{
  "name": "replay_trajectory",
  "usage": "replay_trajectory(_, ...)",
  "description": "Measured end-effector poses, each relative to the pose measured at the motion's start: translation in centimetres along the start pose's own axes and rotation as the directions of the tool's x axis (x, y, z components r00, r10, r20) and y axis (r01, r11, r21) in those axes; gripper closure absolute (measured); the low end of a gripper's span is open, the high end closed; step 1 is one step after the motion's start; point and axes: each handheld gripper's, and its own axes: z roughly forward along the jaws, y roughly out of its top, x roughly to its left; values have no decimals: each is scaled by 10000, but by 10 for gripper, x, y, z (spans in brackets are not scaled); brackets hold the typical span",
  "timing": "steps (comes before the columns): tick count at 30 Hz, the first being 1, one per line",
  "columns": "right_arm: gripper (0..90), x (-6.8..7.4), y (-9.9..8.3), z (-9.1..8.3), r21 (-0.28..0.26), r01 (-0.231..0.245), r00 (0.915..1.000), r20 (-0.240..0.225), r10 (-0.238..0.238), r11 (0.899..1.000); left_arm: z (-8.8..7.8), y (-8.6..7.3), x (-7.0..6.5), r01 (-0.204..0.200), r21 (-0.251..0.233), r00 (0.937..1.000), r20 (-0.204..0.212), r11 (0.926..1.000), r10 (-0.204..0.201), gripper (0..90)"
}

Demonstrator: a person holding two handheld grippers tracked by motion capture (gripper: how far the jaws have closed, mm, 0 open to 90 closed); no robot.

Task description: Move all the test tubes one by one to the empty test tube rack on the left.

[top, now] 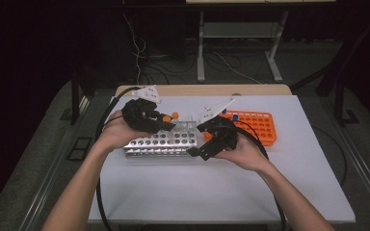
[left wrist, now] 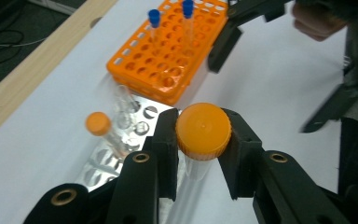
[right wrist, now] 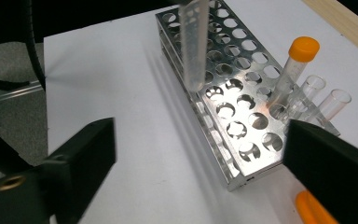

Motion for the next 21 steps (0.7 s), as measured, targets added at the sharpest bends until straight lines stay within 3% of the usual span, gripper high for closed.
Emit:
replay_trajectory(11, 2, -5, -13, -15, -81, -278, 9994, 204, 279, 9996, 4, 1, 30, 291, -80, 9986, -431, 9995, -295, 685)
replay_trajectory(21, 2, -9, -26, -18, -64, -480, 9987, 196, 481, 9988, 21, -4, 52, 728, -109, 9949, -689, 9973, -734, 685)
